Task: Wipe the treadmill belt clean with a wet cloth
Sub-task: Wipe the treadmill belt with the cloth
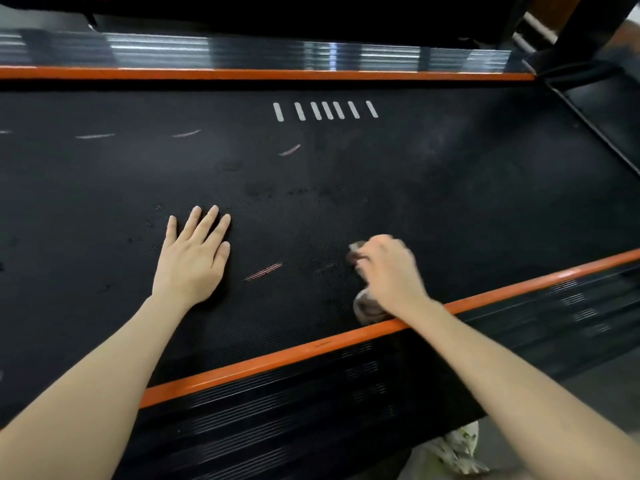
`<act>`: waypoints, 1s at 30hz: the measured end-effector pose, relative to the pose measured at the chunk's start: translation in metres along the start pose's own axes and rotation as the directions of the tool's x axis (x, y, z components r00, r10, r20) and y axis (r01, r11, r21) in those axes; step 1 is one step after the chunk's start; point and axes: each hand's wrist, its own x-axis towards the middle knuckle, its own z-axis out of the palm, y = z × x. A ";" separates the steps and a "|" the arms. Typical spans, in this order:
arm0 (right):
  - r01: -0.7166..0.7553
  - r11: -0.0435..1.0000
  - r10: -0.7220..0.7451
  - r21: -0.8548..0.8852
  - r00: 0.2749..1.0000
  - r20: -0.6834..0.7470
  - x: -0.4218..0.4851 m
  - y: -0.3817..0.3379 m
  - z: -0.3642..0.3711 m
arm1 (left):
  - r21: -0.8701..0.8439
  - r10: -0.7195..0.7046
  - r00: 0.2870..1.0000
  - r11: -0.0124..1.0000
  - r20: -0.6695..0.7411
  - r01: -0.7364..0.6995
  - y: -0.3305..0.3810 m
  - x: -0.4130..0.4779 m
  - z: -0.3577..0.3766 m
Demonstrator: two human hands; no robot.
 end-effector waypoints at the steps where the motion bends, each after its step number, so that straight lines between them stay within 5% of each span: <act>1: -0.129 0.991 0.129 -0.019 0.991 -0.027 0.001 0.022 -0.004 | -0.002 -0.004 1.000 1.000 0.000 0.004 0.001 0.000 0.000; 3: -0.325 0.946 0.325 0.012 0.944 -0.060 0.007 0.040 -0.006 | -0.003 -0.019 1.000 1.000 0.003 0.019 0.003 0.000 0.000; 5: -0.312 0.949 0.314 0.041 0.948 -0.059 0.012 0.017 -0.002 | -0.009 -0.023 1.000 1.000 0.004 0.023 0.004 0.001 0.000; 7: -0.079 0.990 0.078 0.115 0.997 0.015 0.007 -0.027 0.006 | -0.017 -0.025 1.000 1.000 0.001 0.025 0.005 0.001 -0.001; 9: 0.170 0.961 -0.198 0.219 0.974 0.113 -0.011 -0.062 0.010 | -0.017 -0.022 1.000 1.000 0.002 0.022 0.004 0.000 0.000; 12: 0.288 0.934 -0.324 0.210 0.932 0.165 -0.008 -0.047 0.004 | -0.016 -0.018 1.000 1.000 -0.007 0.017 0.001 -0.001 0.000; 16: -0.114 0.979 0.109 0.169 0.993 0.034 0.014 0.005 0.001 | -0.009 -0.021 1.000 1.000 -0.004 0.021 0.003 0.000 0.002; 18: -0.158 0.973 0.161 0.167 0.987 -0.005 0.013 -0.015 0.008 | -0.016 -0.024 1.000 1.000 -0.006 0.024 0.005 0.000 0.001; 22: 0.291 0.916 -0.321 0.275 0.944 0.071 -0.011 -0.088 0.017 | -0.018 -0.025 1.000 1.000 -0.003 0.025 0.004 0.000 -0.001; 24: 0.366 0.902 -0.393 0.228 0.916 0.081 0.002 -0.069 0.013 | -0.026 -0.018 1.000 0.999 -0.004 0.018 0.002 -0.001 0.000; 27: 0.001 0.997 0.004 0.079 0.998 -0.057 0.038 0.007 0.010 | -0.040 -0.023 1.000 0.999 -0.004 0.023 0.001 -0.001 0.000; 30: -0.380 0.919 0.393 0.108 0.910 -0.136 0.064 0.045 0.012 | -0.032 -0.029 1.000 0.999 0.006 0.030 0.002 0.001 0.001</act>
